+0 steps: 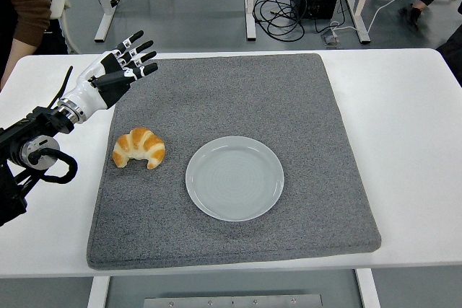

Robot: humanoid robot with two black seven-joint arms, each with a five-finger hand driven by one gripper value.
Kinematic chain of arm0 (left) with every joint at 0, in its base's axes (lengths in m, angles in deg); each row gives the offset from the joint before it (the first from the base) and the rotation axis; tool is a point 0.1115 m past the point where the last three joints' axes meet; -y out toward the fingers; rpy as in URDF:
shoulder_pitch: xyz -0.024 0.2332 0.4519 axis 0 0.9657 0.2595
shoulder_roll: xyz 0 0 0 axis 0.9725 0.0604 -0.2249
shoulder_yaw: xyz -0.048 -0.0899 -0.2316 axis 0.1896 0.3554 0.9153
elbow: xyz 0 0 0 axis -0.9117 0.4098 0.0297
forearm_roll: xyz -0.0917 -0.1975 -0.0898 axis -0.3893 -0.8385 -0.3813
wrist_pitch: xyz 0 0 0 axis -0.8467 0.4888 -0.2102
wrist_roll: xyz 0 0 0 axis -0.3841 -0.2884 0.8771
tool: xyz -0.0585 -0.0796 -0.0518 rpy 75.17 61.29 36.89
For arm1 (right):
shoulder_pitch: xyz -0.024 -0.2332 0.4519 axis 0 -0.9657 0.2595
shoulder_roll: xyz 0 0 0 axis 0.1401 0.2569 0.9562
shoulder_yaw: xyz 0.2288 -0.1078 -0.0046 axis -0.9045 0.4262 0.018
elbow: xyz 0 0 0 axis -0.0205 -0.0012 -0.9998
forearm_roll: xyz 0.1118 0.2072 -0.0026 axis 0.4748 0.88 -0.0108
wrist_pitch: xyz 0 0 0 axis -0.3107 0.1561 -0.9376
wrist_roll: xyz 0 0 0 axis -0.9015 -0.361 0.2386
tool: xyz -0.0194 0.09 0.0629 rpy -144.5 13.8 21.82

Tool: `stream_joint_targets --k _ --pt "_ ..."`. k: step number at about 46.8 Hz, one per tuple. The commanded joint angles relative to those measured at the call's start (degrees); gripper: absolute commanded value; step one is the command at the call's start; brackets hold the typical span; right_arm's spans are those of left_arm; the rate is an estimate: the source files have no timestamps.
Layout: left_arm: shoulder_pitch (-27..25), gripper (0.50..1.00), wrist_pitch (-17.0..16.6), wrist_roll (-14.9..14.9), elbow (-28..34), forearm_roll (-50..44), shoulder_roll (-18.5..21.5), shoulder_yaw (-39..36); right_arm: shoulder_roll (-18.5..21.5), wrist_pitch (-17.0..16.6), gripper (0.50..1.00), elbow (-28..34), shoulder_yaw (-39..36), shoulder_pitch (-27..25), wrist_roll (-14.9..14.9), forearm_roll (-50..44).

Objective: Place the bread on the plate

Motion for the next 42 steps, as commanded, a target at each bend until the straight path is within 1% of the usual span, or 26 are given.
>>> stream_joint_targets --k 1,17,32,37,42 --pt "0.0 0.974 0.0 0.0 0.0 -0.2 0.1 0.1 0.0 0.0 1.000 0.1 0.0 0.0 0.0 0.0" --pt "-0.2 0.974 0.1 -0.5 0.0 -0.1 0.1 0.0 0.0 0.0 1.000 0.0 0.0 0.0 0.0 0.0" --pt "-1.1 0.972 0.4 -0.9 0.3 0.0 0.8 -0.1 0.0 0.0 1.000 0.0 0.0 0.0 0.0 0.0" --pt "-1.1 0.972 0.4 -1.0 1.1 0.0 2.2 -0.6 0.0 0.0 1.000 0.0 0.0 0.0 0.0 0.0" --pt "-1.3 0.971 0.0 -1.7 2.5 0.1 3.7 -0.9 0.0 0.0 1.000 0.1 0.0 0.0 0.0 0.0"
